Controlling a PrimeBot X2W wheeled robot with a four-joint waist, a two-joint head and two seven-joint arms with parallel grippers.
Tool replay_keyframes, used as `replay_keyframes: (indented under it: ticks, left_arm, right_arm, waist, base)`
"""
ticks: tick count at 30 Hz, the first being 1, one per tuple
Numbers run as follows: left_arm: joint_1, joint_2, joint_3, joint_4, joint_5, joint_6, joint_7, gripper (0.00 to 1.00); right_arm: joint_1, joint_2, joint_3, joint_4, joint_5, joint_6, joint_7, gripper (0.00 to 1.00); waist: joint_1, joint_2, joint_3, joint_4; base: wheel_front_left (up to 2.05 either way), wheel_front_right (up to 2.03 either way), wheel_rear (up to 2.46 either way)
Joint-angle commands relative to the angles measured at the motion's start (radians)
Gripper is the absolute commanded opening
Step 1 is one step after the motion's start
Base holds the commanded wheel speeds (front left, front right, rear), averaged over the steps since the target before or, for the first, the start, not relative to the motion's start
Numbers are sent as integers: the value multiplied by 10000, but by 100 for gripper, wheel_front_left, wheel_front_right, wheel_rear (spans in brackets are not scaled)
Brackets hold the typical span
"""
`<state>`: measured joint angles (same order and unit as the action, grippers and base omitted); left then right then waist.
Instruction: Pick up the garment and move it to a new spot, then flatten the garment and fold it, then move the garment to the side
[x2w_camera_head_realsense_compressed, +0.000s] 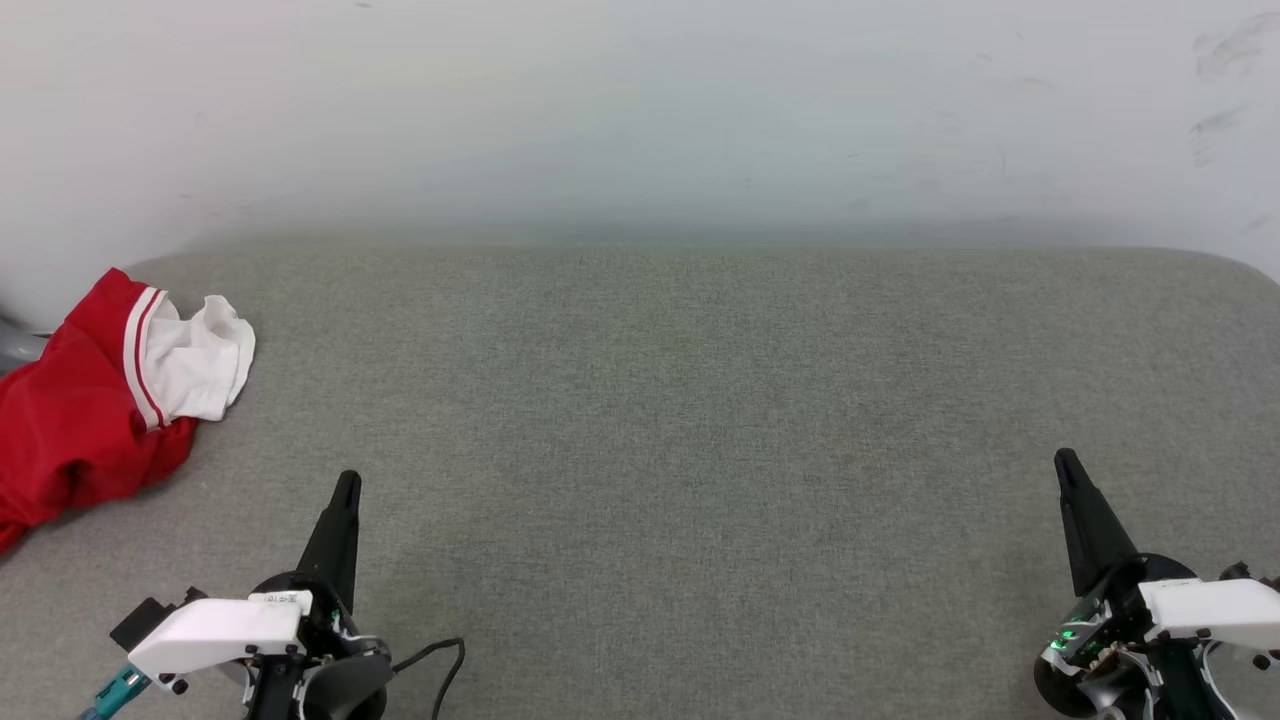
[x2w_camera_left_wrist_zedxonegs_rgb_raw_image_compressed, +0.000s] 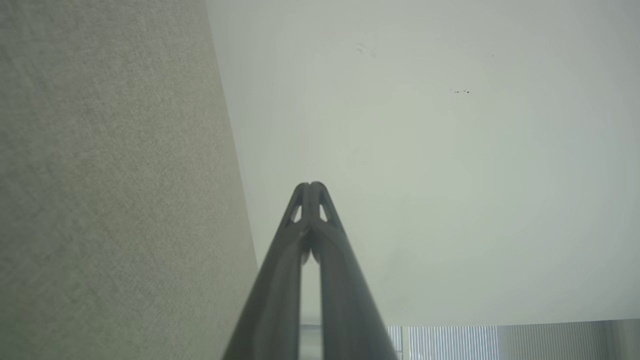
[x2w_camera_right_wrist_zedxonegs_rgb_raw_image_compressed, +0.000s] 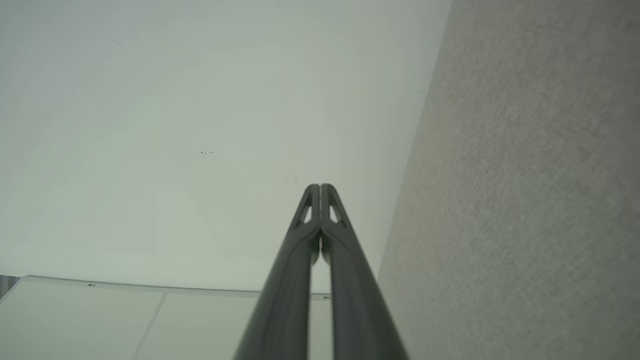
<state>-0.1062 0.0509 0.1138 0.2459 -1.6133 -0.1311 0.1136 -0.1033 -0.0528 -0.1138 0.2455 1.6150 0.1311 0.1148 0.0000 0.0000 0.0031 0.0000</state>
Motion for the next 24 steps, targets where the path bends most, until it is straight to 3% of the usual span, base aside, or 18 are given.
replay_keyframes:
  ticks: [1,2,3,13,24]
  left_arm:
    - [-68,-15,39,1,26,-25,45,0]
    - [-68,-15,39,1,25,-25,43,0]
    - [11,-2,-11,27,2,2,-13,100]
    - [344,-31,-161,162,221,4,-344,100]
    - [279,-26,16,-255,1986,207,-862,100]
  right_arm:
    - [-125,41,-4,9,-51,-7,18,0]
    - [-125,41,-4,9,-51,-7,18,0]
    - [16,0,3,28,0,0,-5,100]
    - [361,9,99,307,-162,-2,-329,100]
    - [387,11,-84,-119,-1827,-2,-851,100]
  waist:
    - [0,0,0,0]
    - [0,0,0,0]
    - [0,0,0,0]
    - [0,0,12,5]
    - [0,0,40,17]
  base:
    - [0,0,0]
    - [0,0,0]
    - [0,0,0]
    - [0,0,0]
    - [0,0,0]
